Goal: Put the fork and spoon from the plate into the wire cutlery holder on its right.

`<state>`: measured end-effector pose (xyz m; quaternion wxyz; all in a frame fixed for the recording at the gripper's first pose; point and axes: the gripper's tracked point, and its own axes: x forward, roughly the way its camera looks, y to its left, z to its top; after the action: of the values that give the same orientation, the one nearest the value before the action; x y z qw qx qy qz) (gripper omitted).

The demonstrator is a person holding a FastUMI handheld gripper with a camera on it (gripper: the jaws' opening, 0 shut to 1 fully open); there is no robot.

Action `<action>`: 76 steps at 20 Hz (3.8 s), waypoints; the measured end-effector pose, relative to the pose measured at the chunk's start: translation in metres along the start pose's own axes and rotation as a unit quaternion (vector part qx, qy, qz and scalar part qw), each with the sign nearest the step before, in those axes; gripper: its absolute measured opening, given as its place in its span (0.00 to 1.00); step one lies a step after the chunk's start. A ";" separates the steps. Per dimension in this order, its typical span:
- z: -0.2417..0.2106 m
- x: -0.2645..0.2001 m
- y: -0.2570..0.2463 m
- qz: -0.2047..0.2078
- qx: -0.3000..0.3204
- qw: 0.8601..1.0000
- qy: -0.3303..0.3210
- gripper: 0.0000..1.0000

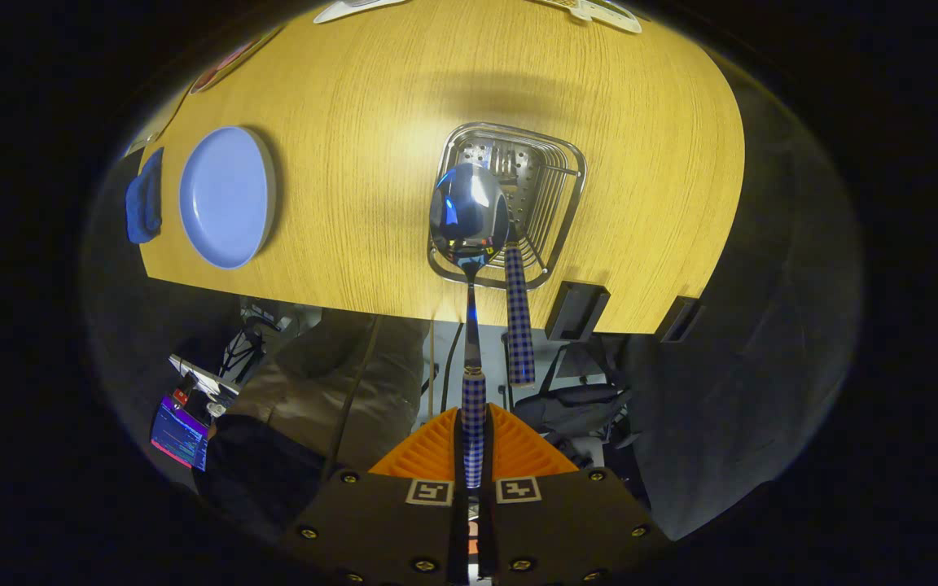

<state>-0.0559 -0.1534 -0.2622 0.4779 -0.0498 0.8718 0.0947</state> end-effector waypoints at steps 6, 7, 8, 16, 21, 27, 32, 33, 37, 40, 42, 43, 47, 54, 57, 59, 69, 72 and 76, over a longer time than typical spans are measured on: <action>0.013 -0.001 0.002 -0.003 0.009 0.999 0.030 0.05; 0.015 -0.001 0.001 -0.006 0.011 0.999 0.034 0.05; 0.017 0.000 0.000 -0.006 0.014 0.999 0.038 0.05; 0.032 0.011 -0.003 -0.020 0.012 0.997 0.076 0.05; 0.039 0.015 -0.005 -0.027 0.011 0.995 0.091 0.05; 0.047 0.013 -0.010 -0.038 0.012 0.994 0.104 0.05; 0.049 0.019 -0.011 -0.047 0.003 0.993 0.109 0.05; 0.050 0.018 -0.009 -0.049 0.001 0.993 0.109 0.05; 0.053 0.017 -0.011 -0.055 -0.003 0.993 0.108 0.07; 0.055 0.017 -0.013 -0.060 -0.005 0.993 0.104 0.09; 0.053 0.021 -0.017 -0.062 -0.004 0.993 0.097 0.11; 0.055 0.016 -0.014 -0.063 -0.005 0.994 0.094 0.11; 0.053 0.010 -0.011 -0.060 -0.006 0.995 0.084 0.11; 0.045 0.003 -0.017 -0.061 -0.013 0.997 0.055 0.14; 0.036 -0.006 -0.017 -0.068 -0.021 0.997 0.040 0.14; 0.032 -0.012 -0.018 -0.071 -0.031 0.997 0.015 0.27; 0.030 -0.052 0.020 -0.086 -0.037 0.952 -0.291 0.98; 0.030 -0.061 0.074 -0.027 -0.055 0.918 -0.393 0.98; 0.033 -0.088 0.113 -0.043 -0.069 0.845 -0.529 0.98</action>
<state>-0.0018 -0.0363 -0.1920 0.8656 -0.0625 0.4750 0.1455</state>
